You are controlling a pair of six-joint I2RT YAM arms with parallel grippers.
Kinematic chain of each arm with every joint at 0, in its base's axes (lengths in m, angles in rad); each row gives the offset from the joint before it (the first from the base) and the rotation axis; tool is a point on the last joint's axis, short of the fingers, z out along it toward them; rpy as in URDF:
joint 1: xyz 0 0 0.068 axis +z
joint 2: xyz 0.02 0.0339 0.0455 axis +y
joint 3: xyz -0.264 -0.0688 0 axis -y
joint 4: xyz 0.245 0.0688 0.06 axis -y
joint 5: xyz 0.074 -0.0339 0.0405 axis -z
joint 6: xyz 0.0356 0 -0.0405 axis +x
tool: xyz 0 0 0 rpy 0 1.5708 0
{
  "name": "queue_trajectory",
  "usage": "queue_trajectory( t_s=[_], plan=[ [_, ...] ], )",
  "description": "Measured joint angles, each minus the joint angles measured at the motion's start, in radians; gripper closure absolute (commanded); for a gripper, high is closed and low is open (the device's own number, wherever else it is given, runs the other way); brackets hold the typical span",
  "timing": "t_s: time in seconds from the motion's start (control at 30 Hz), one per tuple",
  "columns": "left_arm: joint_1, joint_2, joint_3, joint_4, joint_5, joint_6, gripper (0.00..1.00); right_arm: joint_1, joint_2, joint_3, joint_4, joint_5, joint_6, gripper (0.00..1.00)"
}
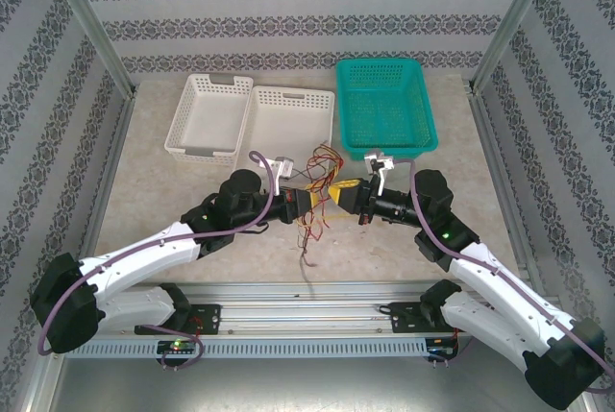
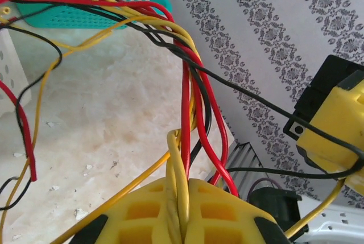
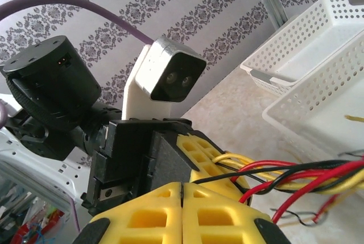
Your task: Untangle the cables
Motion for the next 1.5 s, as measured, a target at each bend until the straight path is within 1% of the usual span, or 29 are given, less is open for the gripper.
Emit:
queue_trajectory(
  t_s=[0.13, 0.23, 0.43, 0.5, 0.57, 0.67, 0.73, 0.77, 0.83, 0.87, 0.93, 1.0, 1.1, 1.23, 1.3, 1.4, 1.5],
  plan=[
    [0.000, -0.049, 0.002, -0.051, -0.021, 0.028, 1.00, -0.006, -0.034, 0.000, -0.079, 0.082, -0.031, 1.00],
    [-0.015, -0.097, 0.037, -0.107, -0.018, 0.062, 1.00, -0.045, -0.078, -0.014, -0.124, 0.123, -0.029, 1.00],
    [-0.018, -0.144, 0.089, -0.228, 0.005, 0.142, 1.00, -0.208, -0.183, -0.058, -0.127, 0.073, 0.050, 1.00],
    [0.025, -0.193, 0.091, -0.365, -0.037, 0.175, 1.00, -0.315, -0.212, -0.069, -0.170, 0.141, 0.055, 1.00],
    [0.061, -0.238, 0.091, -0.462, -0.074, 0.202, 1.00, -0.388, -0.228, -0.074, -0.207, 0.192, 0.063, 1.00],
    [0.073, -0.276, 0.092, -0.577, -0.097, 0.235, 1.00, -0.455, -0.236, -0.083, -0.233, 0.207, 0.080, 1.00],
    [0.074, -0.284, 0.092, -0.627, -0.097, 0.249, 1.00, -0.477, -0.229, -0.091, -0.216, 0.179, 0.098, 1.00],
    [0.075, -0.286, 0.092, -0.646, -0.097, 0.252, 1.00, -0.478, -0.217, -0.094, -0.199, 0.152, 0.106, 0.96],
    [0.079, -0.287, 0.092, -0.661, -0.096, 0.253, 1.00, -0.443, -0.182, -0.094, -0.159, 0.093, 0.115, 0.85],
    [0.079, -0.287, 0.092, -0.661, -0.096, 0.251, 1.00, -0.407, -0.164, -0.091, -0.148, 0.067, 0.108, 0.77],
    [0.079, -0.287, 0.092, -0.658, -0.095, 0.244, 1.00, -0.308, -0.134, -0.085, -0.143, 0.040, 0.082, 0.65],
    [0.079, -0.286, 0.089, -0.643, -0.089, 0.229, 1.00, -0.185, -0.121, -0.078, -0.141, 0.034, 0.054, 0.58],
    [0.079, -0.265, 0.084, -0.587, -0.081, 0.198, 1.00, -0.032, -0.105, -0.060, -0.138, 0.045, 0.015, 0.55],
    [0.078, -0.227, 0.076, -0.515, -0.077, 0.161, 1.00, 0.090, -0.036, -0.022, -0.114, 0.071, -0.010, 0.54],
    [0.077, -0.212, 0.073, -0.484, -0.077, 0.149, 1.00, 0.147, 0.008, -0.008, -0.101, 0.095, -0.017, 0.56],
    [0.068, -0.199, 0.072, -0.446, -0.077, 0.134, 1.00, 0.202, 0.080, 0.011, -0.090, 0.135, -0.019, 0.57],
    [0.048, -0.190, 0.072, -0.417, -0.079, 0.127, 1.00, 0.209, 0.160, 0.024, -0.062, 0.162, -0.017, 0.59]
  ],
)
